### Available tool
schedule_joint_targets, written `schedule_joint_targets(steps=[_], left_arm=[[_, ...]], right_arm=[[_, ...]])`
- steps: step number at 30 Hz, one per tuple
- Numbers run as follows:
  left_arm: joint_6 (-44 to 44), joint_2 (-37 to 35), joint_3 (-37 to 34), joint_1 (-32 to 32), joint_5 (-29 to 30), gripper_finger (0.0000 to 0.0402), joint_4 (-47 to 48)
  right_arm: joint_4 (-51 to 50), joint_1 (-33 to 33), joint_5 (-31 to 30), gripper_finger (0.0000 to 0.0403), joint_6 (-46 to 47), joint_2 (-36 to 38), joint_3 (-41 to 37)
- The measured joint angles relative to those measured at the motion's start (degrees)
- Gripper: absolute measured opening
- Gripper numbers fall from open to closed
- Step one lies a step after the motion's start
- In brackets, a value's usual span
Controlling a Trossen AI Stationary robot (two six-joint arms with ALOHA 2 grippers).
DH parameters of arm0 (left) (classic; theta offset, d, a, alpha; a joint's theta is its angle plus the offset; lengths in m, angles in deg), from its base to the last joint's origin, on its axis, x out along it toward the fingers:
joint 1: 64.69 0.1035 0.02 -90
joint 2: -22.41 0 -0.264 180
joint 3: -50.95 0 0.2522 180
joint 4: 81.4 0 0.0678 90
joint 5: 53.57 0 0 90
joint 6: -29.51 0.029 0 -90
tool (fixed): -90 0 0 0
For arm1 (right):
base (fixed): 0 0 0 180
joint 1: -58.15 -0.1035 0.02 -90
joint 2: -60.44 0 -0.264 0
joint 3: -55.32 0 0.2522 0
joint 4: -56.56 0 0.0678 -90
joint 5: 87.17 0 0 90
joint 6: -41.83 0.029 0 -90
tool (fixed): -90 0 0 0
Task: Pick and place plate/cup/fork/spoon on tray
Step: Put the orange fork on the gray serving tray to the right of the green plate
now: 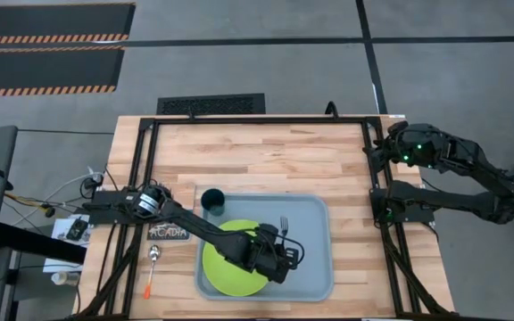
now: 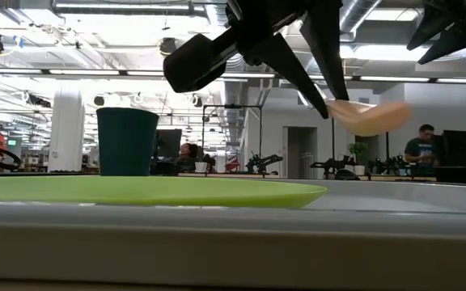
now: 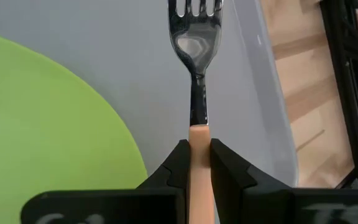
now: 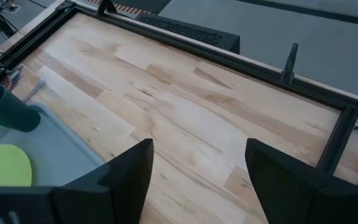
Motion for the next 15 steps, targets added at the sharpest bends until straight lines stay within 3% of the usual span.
schedule_joint_targets(steps=[8, 15], left_arm=[[-0.29, 3.85, 0.42, 0.59, -5.45, 0.0021, -4.59], [-1.16, 3.89, 0.46, 0.64, -6.0, 0.0021, -3.49]], right_arm=[[0.0, 0.03, -0.26, 0.0281, 0.04, 0.0, 0.0], [-0.16, 0.02, -0.37, 0.0281, -0.02, 0.0, 0.0]])
